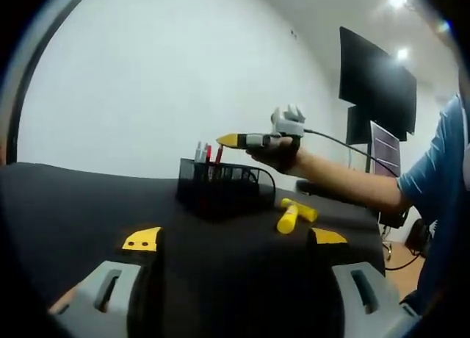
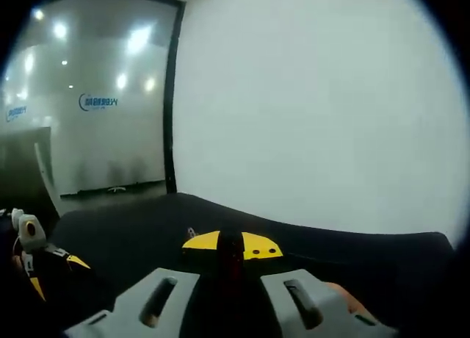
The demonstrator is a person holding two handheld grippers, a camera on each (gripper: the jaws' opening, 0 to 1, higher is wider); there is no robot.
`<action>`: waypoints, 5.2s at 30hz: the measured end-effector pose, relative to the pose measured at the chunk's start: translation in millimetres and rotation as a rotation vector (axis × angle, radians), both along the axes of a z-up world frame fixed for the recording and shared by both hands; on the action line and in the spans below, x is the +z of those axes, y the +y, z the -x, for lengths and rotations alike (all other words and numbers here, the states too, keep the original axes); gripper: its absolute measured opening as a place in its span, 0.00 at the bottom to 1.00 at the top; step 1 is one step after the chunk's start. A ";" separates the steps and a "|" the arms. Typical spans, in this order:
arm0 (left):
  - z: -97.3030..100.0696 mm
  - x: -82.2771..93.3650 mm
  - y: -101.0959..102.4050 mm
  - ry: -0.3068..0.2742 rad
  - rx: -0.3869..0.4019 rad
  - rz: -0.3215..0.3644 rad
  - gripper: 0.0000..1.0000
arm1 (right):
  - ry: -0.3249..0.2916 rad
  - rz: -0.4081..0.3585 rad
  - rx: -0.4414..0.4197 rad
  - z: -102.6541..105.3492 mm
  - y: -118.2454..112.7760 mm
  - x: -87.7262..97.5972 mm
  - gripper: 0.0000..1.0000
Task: Pick up pens and glue sticks and place them into the holder.
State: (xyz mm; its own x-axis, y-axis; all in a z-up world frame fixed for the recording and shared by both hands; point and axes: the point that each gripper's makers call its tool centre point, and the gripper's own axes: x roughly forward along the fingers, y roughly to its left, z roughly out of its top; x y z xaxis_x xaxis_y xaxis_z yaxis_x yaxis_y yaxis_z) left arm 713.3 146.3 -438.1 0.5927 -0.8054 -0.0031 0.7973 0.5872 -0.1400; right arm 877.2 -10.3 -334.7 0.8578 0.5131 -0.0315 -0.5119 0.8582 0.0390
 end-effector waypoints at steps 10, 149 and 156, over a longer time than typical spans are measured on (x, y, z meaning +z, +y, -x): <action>-1.0 -1.0 0.6 0.003 0.003 -0.003 0.80 | -0.075 0.006 -0.010 27.0 -8.0 25.0 0.09; -10.5 0.1 8.5 0.055 0.029 0.045 0.68 | 0.172 0.248 0.700 188.0 36.5 -60.6 0.16; -8.0 1.9 7.6 0.047 0.022 0.051 0.68 | 0.143 0.119 0.647 189.6 33.2 -54.1 0.16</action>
